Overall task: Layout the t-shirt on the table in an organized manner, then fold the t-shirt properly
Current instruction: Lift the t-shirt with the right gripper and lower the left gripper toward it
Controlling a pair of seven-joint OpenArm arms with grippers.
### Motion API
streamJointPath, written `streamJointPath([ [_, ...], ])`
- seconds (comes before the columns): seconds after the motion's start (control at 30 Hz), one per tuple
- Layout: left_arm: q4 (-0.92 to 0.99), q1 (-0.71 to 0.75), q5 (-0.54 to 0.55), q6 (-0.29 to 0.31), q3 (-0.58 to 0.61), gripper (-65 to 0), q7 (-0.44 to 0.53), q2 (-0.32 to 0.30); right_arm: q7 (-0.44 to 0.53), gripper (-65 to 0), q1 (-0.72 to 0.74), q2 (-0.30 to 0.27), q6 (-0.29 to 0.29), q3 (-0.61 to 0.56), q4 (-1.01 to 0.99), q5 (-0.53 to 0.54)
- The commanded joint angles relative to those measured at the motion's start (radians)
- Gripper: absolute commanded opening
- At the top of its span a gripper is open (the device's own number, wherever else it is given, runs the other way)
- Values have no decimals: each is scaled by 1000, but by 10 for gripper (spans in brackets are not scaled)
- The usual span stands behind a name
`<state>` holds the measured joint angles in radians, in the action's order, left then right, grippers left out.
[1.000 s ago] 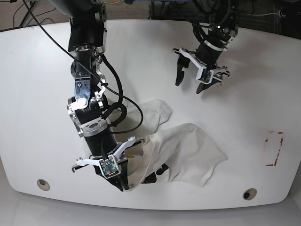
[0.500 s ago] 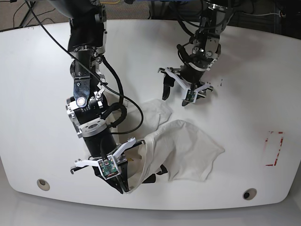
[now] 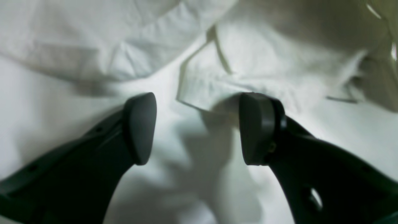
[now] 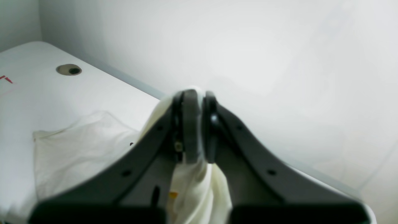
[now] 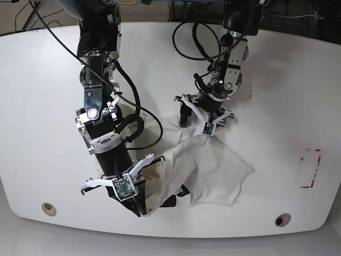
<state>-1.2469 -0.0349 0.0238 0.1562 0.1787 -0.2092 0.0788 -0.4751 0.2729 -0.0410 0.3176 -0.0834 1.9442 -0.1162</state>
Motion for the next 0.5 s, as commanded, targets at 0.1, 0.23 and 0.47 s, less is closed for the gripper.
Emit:
streamJointPath([
  [0.1,54,-67,8,1,-3,-265,27,34,34,-650,24,3,-4,3,24,6],
  [0.23,105,-96,8,1,0,-265,27,39,34,-650,24,3,-4,3,24,6],
  [0.47,146,-113,8,1,2,-267,29,66,34,-650,24,3,-4,3,30,6],
])
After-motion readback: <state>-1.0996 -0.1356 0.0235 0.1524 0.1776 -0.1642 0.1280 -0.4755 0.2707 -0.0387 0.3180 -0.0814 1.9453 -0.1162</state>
